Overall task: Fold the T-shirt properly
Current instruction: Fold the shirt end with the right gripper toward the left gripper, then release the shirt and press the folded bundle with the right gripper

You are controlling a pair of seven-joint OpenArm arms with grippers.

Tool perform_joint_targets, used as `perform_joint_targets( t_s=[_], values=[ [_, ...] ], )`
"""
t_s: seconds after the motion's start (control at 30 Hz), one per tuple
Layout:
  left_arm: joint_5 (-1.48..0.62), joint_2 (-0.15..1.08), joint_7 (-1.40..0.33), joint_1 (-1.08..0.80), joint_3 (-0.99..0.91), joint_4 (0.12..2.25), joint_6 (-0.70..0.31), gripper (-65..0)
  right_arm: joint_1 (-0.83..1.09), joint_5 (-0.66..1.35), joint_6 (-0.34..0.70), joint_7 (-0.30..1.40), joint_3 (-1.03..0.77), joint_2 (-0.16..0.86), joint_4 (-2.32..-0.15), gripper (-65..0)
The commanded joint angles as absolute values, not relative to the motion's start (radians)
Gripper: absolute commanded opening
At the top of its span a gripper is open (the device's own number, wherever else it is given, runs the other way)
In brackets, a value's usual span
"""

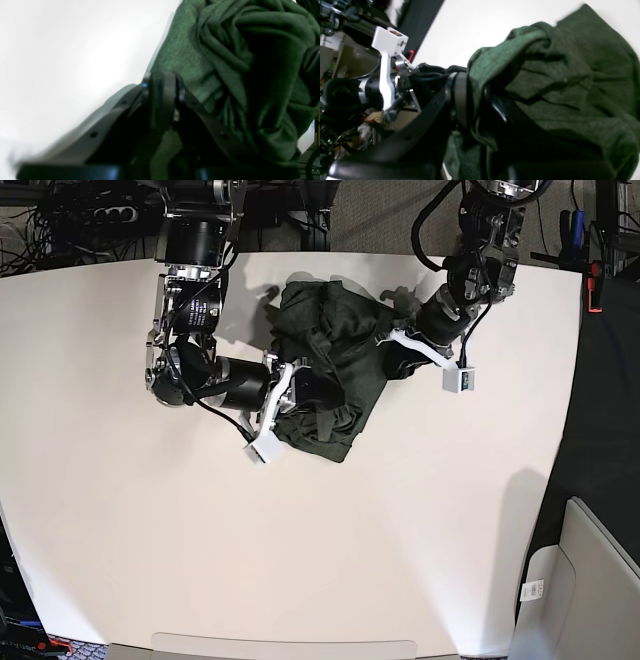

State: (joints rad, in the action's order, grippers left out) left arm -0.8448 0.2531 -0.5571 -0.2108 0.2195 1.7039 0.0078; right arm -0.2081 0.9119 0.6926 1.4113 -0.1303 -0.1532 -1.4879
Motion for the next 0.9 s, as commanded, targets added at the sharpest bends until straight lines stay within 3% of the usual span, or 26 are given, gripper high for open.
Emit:
perform_joint_targets(
  t_s=[0.0, 0.2, 0.37, 0.43, 0.87],
  values=[
    [-0.852, 0.262, -0.542, -0.203, 0.216, 1.736, -0.004, -59.1, -0.231, 0.940, 0.698, 1.396, -0.127, -0.157, -1.501, -60.0],
    [-0.852, 0.262, -0.538, -0.231, 0.214, 1.747, -0.004, -59.1, -0.232, 0.868, 0.698, 1.396, -0.124, -0.157, -1.426, -59.1],
    [-0.852, 0.262, -0.533, -0.257, 0.214, 1.748, -0.004, -59.1, -0.232, 0.809, 0.698, 1.359, -0.053, -0.157, -1.423, -41.3],
    [-0.852, 0.262, -0.533, -0.260, 0.214, 1.748, -0.004, -59.1, -0.234, 0.806, 0.698, 1.356, -0.035, -0.157, -1.423, -37.7],
    [-0.852, 0.259, -0.542, -0.300, 0.096, 1.764, -0.004, -59.1, -0.254, 0.883, 0.698, 1.271, 0.186, -0.157, -1.495, -37.4]
  ],
)
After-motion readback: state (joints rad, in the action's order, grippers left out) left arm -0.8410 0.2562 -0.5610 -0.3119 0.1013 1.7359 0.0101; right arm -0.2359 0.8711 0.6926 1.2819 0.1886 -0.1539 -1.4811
